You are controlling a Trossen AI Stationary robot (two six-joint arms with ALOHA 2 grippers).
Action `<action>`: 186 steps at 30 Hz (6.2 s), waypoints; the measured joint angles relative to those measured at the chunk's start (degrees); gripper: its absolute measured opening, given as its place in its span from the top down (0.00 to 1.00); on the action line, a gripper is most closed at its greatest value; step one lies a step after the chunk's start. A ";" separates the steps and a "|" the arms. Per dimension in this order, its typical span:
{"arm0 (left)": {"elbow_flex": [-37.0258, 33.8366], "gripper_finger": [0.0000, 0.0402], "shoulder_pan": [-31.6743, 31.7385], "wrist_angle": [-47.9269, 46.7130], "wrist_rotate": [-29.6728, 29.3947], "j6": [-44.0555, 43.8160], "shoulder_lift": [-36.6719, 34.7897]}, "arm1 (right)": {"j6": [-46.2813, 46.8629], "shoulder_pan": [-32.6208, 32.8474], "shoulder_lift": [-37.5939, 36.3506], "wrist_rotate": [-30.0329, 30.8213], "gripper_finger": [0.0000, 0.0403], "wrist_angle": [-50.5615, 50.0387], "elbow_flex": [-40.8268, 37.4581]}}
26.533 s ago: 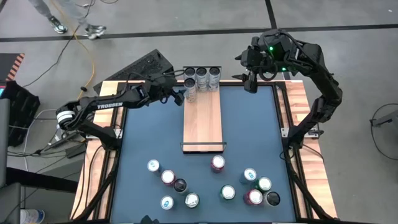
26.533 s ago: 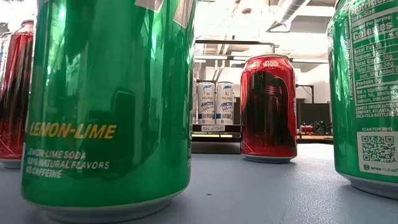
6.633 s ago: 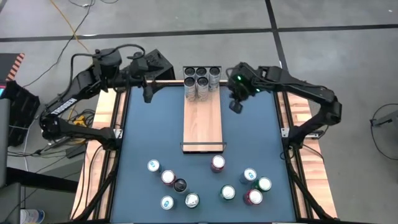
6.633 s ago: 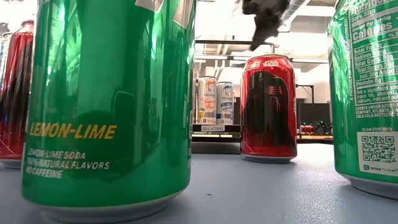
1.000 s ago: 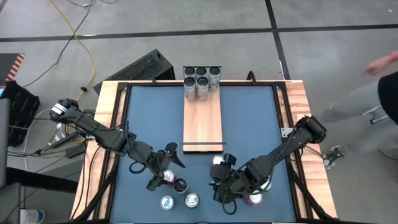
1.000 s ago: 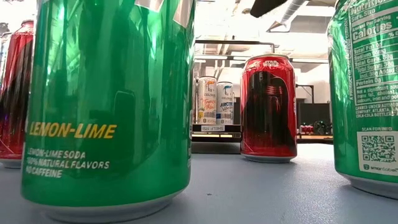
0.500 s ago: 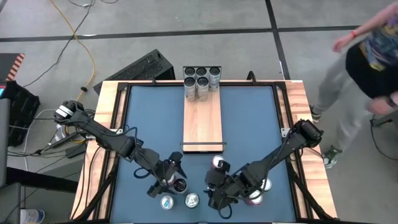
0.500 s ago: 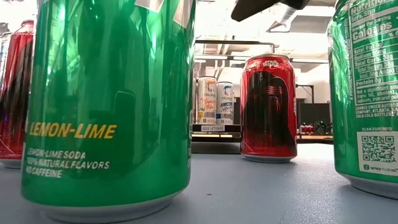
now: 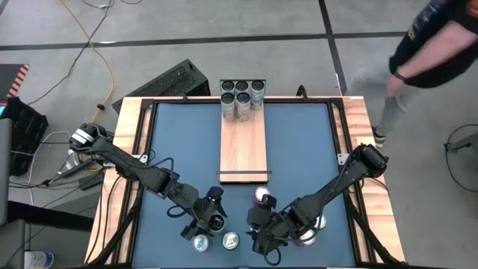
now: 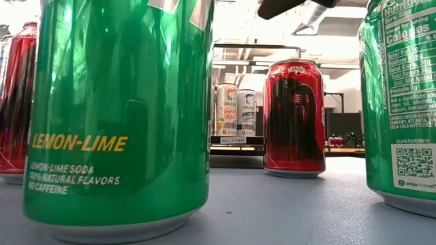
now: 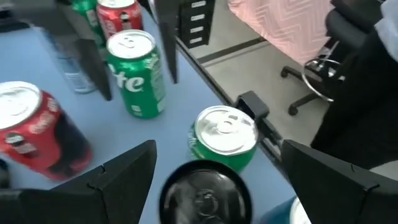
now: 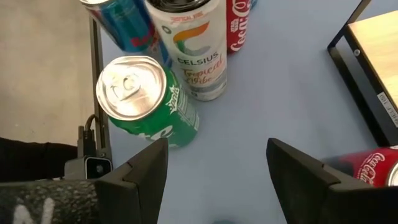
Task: Place canned beverage on shelf
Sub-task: Put the white yellow soda can on the shelf aligned with the other white yellow soda cans
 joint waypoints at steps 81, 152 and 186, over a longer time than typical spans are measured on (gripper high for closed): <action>-2.83 0.42 1.00 1.09 -9.41 -11.29 -20.31 | 9.09 2.78 0.28 6.83 0.37 1.26 0.00; 20.13 0.40 68.15 -32.91 41.66 48.56 10.27 | -36.13 -35.24 -18.46 8.69 0.37 -2.71 0.00; 20.09 0.25 62.08 -20.25 21.61 30.14 5.16 | -61.71 -58.81 -18.67 -34.13 0.37 -2.04 0.00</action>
